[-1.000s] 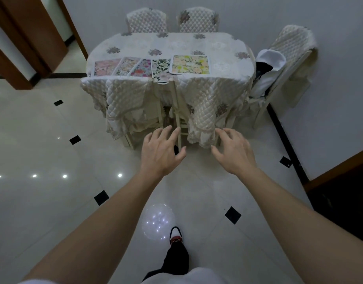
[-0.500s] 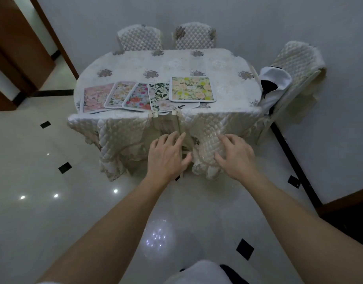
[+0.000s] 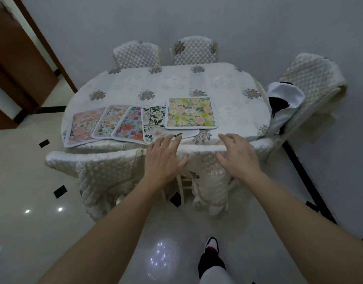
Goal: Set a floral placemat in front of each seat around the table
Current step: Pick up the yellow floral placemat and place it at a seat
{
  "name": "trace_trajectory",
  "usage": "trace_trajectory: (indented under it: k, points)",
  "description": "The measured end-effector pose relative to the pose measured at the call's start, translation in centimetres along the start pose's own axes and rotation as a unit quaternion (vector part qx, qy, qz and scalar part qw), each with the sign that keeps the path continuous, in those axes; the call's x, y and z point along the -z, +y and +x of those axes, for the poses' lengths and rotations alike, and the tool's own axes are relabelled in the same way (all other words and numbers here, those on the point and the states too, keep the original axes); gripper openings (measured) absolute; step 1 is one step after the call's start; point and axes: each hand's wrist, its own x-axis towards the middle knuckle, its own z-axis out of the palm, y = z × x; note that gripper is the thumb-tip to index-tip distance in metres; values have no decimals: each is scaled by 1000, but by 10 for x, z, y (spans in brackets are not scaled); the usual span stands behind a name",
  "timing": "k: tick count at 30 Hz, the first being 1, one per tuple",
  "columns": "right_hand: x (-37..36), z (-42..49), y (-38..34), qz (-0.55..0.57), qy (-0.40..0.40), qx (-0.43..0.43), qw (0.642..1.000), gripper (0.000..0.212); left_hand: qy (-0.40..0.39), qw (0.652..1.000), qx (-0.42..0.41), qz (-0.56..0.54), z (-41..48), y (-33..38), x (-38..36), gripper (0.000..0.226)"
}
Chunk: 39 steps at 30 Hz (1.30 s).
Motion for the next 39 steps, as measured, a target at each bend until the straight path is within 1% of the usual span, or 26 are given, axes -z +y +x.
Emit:
trace_trajectory:
  k: [8, 14, 20, 27, 33, 36, 39]
  points:
    - [7, 130, 53, 7, 4, 12, 1000, 56, 7, 999, 42, 28, 123, 5, -9, 65]
    - [-12, 179, 62, 14, -27, 24, 999, 56, -2, 997, 67, 29, 165, -3, -24, 65]
    - [-33, 222, 61, 18, -34, 39, 998, 55, -8, 997, 78, 14, 201, -23, -39, 65]
    - [-61, 273, 54, 6, -42, 19, 999, 55, -45, 995, 83, -32, 254, -62, -72, 68]
    - [-87, 308, 50, -7, -54, -15, 998, 55, -57, 992, 86, -77, 298, -96, -103, 71]
    - [-100, 317, 52, -7, -60, -23, 998, 55, -71, 987, 103, -103, 312, -108, -117, 71]
    - [-111, 328, 60, -2, -75, -46, 996, 55, -97, 979, 122, -133, 327, -115, -131, 67]
